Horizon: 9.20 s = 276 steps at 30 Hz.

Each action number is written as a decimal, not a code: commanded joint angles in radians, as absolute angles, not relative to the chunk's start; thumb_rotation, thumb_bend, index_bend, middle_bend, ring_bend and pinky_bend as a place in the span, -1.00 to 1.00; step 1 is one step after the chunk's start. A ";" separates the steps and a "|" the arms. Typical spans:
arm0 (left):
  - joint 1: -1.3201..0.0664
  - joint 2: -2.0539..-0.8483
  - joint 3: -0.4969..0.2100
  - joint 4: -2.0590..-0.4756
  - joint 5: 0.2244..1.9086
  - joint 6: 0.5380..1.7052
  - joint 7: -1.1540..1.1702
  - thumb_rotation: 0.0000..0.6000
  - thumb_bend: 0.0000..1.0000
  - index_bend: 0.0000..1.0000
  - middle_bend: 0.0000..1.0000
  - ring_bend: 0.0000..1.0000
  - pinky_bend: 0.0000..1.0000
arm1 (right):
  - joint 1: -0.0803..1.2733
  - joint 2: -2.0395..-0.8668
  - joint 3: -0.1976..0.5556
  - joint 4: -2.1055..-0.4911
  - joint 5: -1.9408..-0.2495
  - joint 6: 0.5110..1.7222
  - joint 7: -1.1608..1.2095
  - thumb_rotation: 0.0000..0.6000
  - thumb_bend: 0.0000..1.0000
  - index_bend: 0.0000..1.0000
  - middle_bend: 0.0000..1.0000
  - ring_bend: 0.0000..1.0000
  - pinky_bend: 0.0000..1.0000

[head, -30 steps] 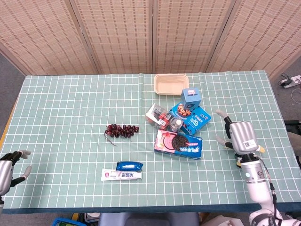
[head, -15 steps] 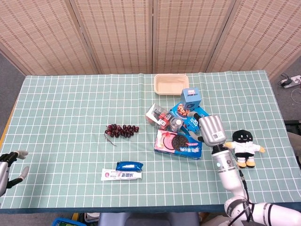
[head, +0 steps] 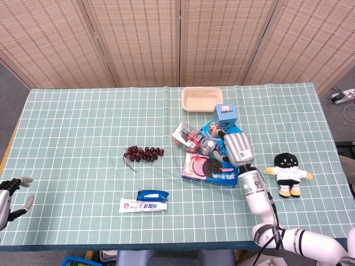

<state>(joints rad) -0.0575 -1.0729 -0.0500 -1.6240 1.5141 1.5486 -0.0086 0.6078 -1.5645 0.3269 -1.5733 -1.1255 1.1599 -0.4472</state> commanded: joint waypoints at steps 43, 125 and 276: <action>-0.056 -1.061 -0.059 -1.632 1.496 1.543 -0.018 1.00 -0.34 -0.07 -0.10 -0.12 0.27 | 0.668 -1.629 0.306 -1.458 -1.094 1.157 -0.366 1.00 -0.47 0.12 1.00 1.00 1.00; -0.050 -1.041 -0.074 -1.654 1.468 1.543 -0.019 1.00 -0.34 -0.07 -0.10 -0.12 0.27 | 0.545 -1.211 0.243 -1.972 -1.366 1.153 0.080 1.00 -0.29 0.41 1.00 1.00 1.00; -0.028 -1.012 -0.087 -1.661 1.462 1.573 -0.077 1.00 -0.34 -0.06 -0.10 -0.12 0.27 | 0.679 -1.447 0.328 -1.603 -1.076 1.065 -0.010 1.00 -0.14 0.44 1.00 1.00 1.00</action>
